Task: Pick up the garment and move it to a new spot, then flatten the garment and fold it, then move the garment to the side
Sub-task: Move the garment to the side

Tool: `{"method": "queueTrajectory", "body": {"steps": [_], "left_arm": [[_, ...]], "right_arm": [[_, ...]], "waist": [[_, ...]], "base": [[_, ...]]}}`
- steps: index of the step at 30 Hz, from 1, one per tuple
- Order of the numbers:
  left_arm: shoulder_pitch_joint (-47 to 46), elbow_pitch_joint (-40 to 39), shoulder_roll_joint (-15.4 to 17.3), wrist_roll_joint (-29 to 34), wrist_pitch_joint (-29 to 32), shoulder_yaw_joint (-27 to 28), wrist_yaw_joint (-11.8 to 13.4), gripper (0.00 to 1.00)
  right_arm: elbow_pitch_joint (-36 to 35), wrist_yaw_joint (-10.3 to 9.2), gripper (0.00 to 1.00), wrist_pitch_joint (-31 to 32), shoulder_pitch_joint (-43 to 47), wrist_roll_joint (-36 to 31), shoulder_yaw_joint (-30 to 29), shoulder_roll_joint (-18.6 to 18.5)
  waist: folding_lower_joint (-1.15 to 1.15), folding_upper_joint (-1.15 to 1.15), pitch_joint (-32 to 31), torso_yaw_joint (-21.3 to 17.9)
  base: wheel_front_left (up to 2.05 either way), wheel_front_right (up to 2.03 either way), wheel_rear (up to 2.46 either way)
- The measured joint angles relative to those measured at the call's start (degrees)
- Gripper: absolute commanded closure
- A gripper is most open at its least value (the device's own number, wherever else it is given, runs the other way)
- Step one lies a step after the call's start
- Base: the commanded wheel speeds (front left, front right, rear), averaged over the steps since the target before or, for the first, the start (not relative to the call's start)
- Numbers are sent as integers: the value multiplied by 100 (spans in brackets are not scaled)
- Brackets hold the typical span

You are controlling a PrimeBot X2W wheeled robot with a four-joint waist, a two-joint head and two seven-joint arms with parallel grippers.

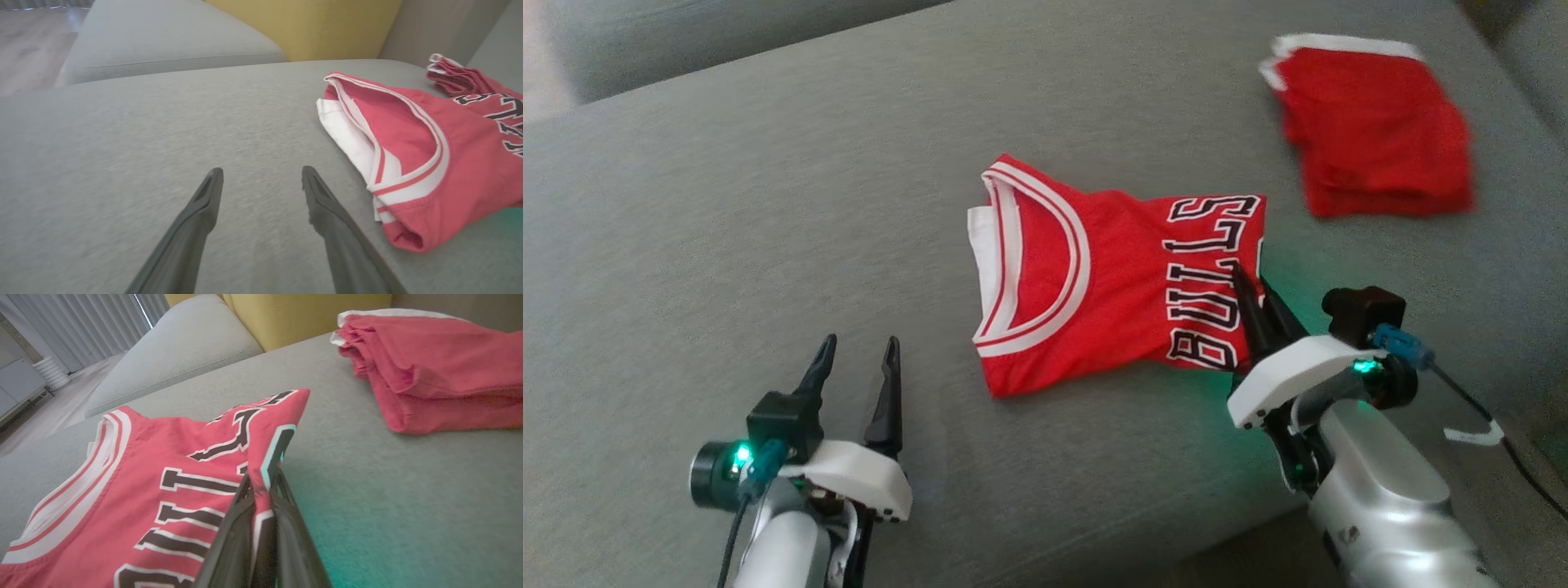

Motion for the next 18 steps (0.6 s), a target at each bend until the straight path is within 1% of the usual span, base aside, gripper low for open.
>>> {"method": "queueTrajectory", "body": {"steps": [2, 3, 7, 10, 15, 18], "left_arm": [[-31, 1, 0, 36, 0, 7, -9, 0], [-31, 1, 0, 36, 0, 7, -9, 0], [-133, -9, 0, 65, 0, 32, -54, 0], [-216, -8, -1, 105, 0, 21, -103, 0], [-336, 0, -2, 148, 0, 7, -133, 0], [-335, 0, -2, 152, 0, -4, -154, 0]], "right_arm": [[-108, 0, 100, -1, 74, 48, 81, -2], [-108, 0, 100, -1, 74, 48, 81, -2], [-260, 0, 100, 0, 141, 75, 178, 0], [-319, 0, 100, 0, 168, 32, 48, 2], [-512, 0, 100, -1, 138, -296, -170, 4], [-519, 0, 100, 1, -97, -612, -359, 3]], "waist": [[0, 0, 17, -270], [0, 0, 17, -270], [0, 0, 78, -746], [0, 0, 171, -994], [0, 0, 386, -1104], [0, 0, 441, -1053]], "base": [[0, 0, 0], [0, 0, 0], [0, 0, 0], [0, 0, 0], [0, 0, 0], [0, 0, 0]]}}
